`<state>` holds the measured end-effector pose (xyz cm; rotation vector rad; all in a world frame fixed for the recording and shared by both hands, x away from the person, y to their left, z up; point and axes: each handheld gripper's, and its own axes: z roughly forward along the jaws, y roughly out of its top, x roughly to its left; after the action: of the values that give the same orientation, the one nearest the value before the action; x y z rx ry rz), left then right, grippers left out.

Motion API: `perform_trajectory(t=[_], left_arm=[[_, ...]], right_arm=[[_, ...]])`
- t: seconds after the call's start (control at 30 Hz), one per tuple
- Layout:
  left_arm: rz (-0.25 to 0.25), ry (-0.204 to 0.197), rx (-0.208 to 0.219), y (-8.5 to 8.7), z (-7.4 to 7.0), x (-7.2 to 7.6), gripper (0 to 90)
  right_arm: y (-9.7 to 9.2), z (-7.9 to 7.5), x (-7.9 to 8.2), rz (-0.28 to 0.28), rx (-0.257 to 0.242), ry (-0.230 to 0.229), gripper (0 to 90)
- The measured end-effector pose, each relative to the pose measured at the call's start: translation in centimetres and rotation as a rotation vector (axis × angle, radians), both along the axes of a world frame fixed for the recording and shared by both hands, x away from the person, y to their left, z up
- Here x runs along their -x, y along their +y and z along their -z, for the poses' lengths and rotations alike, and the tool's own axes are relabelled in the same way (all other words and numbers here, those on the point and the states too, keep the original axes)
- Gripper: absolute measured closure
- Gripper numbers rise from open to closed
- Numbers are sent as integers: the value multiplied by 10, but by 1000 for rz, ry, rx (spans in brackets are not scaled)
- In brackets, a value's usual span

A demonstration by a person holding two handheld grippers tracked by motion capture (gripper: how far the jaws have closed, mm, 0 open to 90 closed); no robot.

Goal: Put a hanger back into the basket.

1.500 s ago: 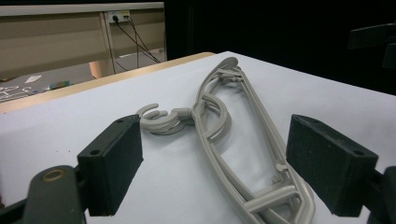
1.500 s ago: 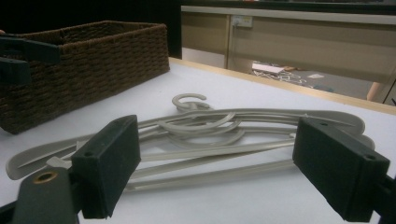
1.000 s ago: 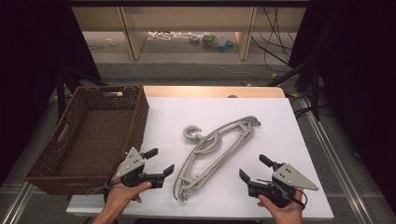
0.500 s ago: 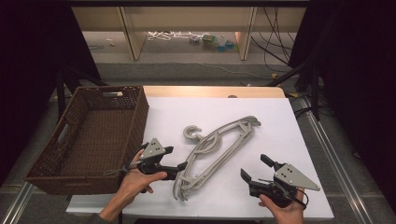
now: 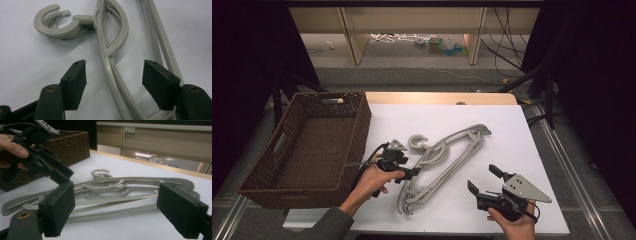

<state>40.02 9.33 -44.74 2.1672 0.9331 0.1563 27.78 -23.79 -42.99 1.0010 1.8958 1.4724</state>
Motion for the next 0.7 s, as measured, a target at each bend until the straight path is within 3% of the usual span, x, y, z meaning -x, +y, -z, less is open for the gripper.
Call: perform_trajectory(t=[0.07, 0.23, 0.3, 0.4, 0.53, 0.57, 0.6, 0.7], left_arm=[[7, 19, -21, -3, 3, -4, 353], [15, 90, -5, -7, 9, -13, 418], [44, 96, -51, -8, 11, -16, 442], [72, 117, -67, -11, 16, -23, 483], [65, 148, -66, -16, 17, -28, 554], [57, 155, -46, -18, 18, -29, 581], [60, 159, -71, -18, 17, -30, 588], [56, 175, -72, -17, 18, -33, 646]], right_arm=[[1, 0, 0, -10, -4, 6, 160], [2, 2, -1, -9, 5, 8, 158], [2, 2, -1, -11, 14, 13, 158], [2, 2, -1, -17, 4, 17, 158], [1, 1, -1, -9, -5, 1, 163], [0, 0, -1, -10, -2, 11, 163], [0, 0, -1, 0, 2, 3, 165], [-1, 0, -1, 7, 1, -9, 171]])
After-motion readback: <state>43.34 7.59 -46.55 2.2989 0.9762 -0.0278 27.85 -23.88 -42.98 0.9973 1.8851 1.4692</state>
